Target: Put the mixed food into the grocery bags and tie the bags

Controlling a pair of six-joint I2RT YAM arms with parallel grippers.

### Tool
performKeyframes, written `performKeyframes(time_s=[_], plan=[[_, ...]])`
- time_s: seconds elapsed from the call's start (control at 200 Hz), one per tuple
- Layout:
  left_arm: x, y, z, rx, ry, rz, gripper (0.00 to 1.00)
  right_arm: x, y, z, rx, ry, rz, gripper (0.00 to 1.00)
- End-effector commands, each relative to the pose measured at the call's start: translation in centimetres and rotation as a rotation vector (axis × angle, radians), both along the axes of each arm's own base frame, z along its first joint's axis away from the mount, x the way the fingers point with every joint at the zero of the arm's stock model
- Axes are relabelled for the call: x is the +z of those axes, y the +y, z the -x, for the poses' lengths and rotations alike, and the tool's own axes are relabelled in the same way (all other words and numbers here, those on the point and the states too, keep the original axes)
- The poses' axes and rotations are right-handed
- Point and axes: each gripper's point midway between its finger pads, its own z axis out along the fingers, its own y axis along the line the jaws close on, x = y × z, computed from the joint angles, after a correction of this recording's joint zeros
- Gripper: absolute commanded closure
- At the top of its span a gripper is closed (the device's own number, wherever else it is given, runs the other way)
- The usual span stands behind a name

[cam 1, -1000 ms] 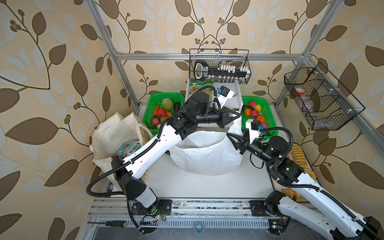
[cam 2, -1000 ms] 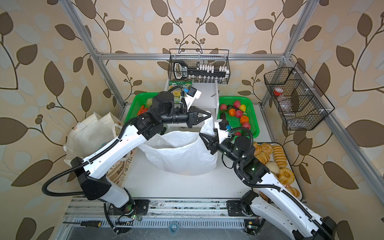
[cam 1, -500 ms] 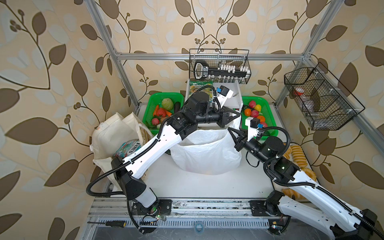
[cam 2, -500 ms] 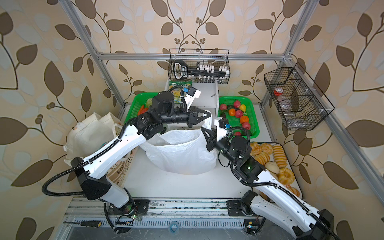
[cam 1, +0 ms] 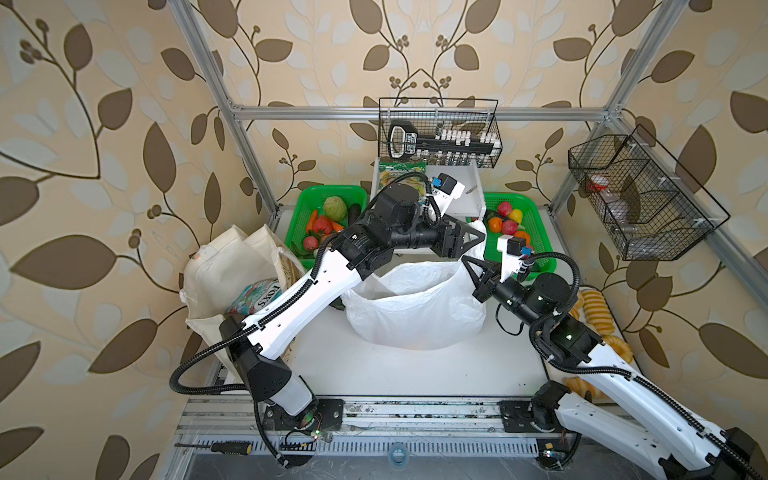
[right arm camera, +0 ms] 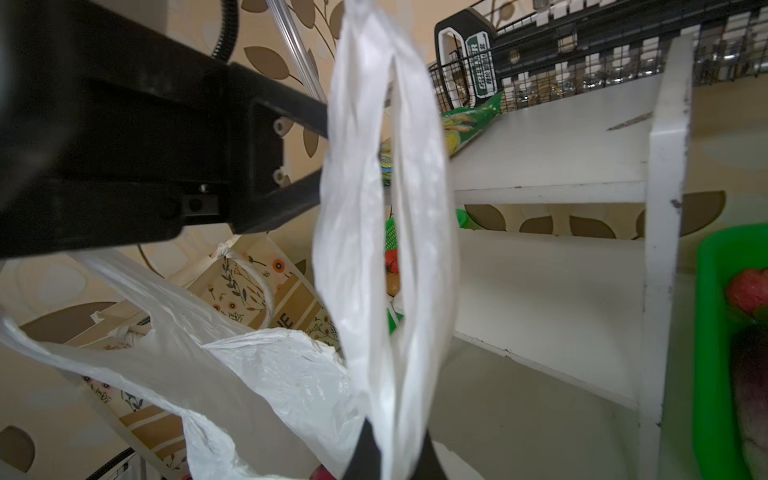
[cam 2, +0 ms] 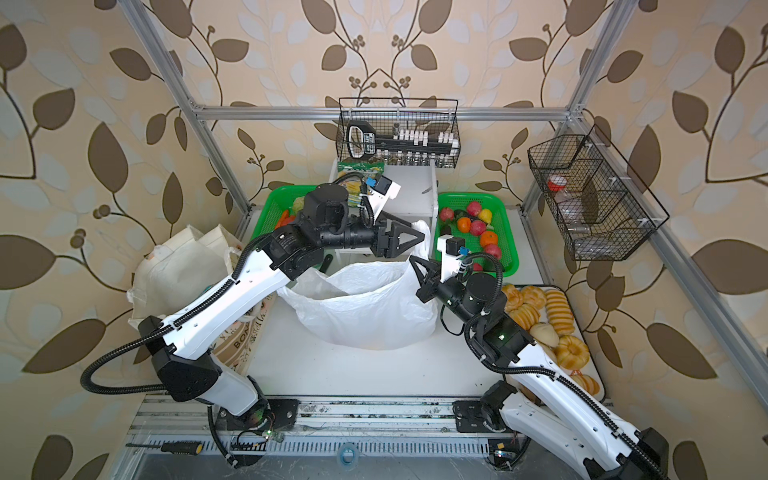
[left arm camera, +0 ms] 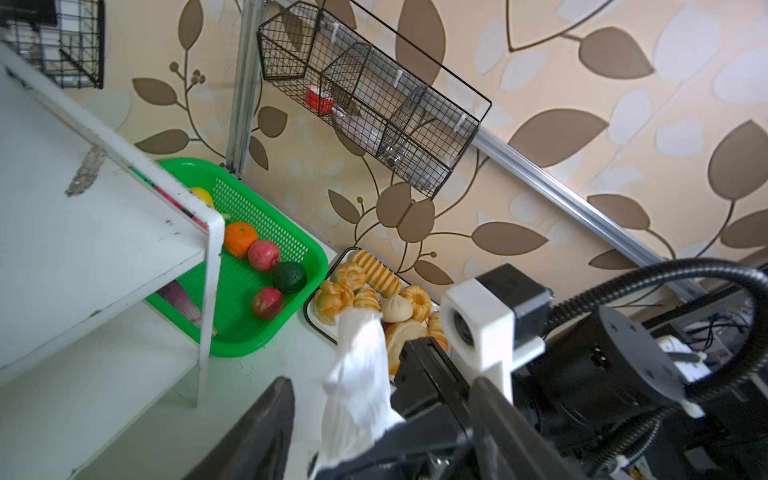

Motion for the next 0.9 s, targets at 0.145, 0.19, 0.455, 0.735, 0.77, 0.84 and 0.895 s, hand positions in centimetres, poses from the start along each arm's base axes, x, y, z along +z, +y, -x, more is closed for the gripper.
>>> performKeyframes(time_s=[0.145,0.19,0.455,0.735,0.77,0.84,0.895], plan=[[8.6,9.2,4.4,0.206,-0.208,0.041,0.18,-1.8,-0.5,-0.8,0.001,0.15,-0.047,1.0],[8.7,10.8,4.7,0.254,-0.221,-0.002,0.17,-1.7,-0.6,-0.9,-0.002,0.152,-0.049,1.0],[5.0,20.2,4.4,0.636,-0.127,-0.245,0.14,-1.5,-0.8,-1.3,-0.023,0.166,-0.052,1.0],[1.2,21.8,9.1,0.532,-0.012,-0.219,0.11,-1.8,-1.5,-1.9,-0.054,0.189,-0.051,1.0],[0.6,22.0,9.4,0.528,-0.004,-0.231,0.13,-1.8,-1.5,-1.9,-0.054,0.192,-0.055,1.0],[-0.4,22.0,9.4,0.525,0.012,-0.254,0.18,-1.6,-1.6,-2.0,-0.058,0.191,-0.061,1.0],[-0.8,21.5,9.2,0.511,0.016,-0.259,0.21,-1.3,-1.6,-1.9,-0.057,0.184,-0.064,1.0]])
